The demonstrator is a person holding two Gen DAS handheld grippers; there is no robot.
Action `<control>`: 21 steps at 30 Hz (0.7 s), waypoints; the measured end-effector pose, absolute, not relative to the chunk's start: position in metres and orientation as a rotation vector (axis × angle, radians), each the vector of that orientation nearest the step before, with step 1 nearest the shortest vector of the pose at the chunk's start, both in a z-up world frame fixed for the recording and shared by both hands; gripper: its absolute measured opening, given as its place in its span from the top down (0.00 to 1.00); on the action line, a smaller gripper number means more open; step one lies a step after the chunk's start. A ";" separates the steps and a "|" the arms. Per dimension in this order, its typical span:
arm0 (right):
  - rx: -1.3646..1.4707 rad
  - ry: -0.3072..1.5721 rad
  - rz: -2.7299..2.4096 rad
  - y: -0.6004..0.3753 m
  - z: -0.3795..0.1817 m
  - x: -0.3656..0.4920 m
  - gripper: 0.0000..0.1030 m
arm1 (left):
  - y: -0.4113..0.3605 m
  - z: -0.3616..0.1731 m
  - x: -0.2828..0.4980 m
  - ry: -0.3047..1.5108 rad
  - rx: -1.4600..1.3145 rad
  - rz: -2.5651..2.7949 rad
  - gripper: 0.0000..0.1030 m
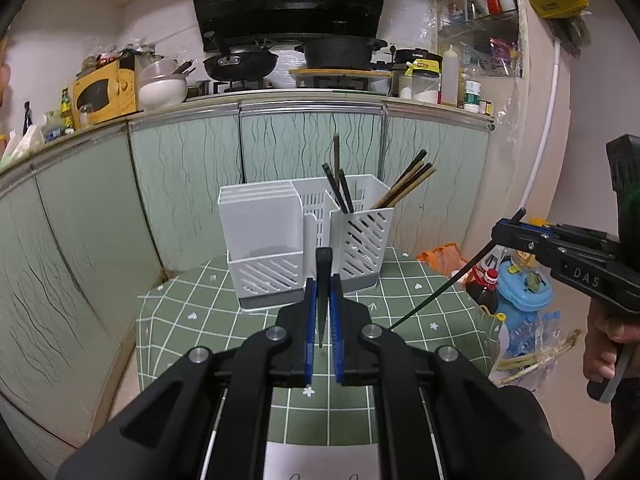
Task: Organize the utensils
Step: 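Lift the black chopstick with the left tool while the right tool lifts its black chopstick toward the holder, then lower the black chopstick into the holder with the left tool while the right tool lowers its chopstick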
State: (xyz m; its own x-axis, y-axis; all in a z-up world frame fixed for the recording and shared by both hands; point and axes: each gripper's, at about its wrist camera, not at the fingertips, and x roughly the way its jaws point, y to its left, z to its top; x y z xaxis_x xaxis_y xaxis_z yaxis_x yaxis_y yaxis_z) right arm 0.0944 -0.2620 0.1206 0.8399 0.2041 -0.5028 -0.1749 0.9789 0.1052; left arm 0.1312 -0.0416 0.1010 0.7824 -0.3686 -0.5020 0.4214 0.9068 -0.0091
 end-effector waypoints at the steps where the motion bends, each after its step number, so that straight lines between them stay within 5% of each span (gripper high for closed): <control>1: 0.057 0.540 0.198 -0.263 0.124 0.095 0.94 | -0.042 0.104 0.133 0.522 0.108 -0.424 0.93; 21: 0.040 0.556 0.236 -0.282 0.204 0.120 0.94 | -0.074 0.182 0.158 0.481 0.156 -0.535 0.93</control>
State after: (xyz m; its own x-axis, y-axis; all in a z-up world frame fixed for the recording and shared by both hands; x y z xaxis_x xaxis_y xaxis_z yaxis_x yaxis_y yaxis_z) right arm 0.1200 -0.2819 0.2035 0.8229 0.2325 -0.5184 -0.2107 0.9723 0.1016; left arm 0.1582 -0.0743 0.1821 0.7529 -0.4519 -0.4784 0.5234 0.8519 0.0192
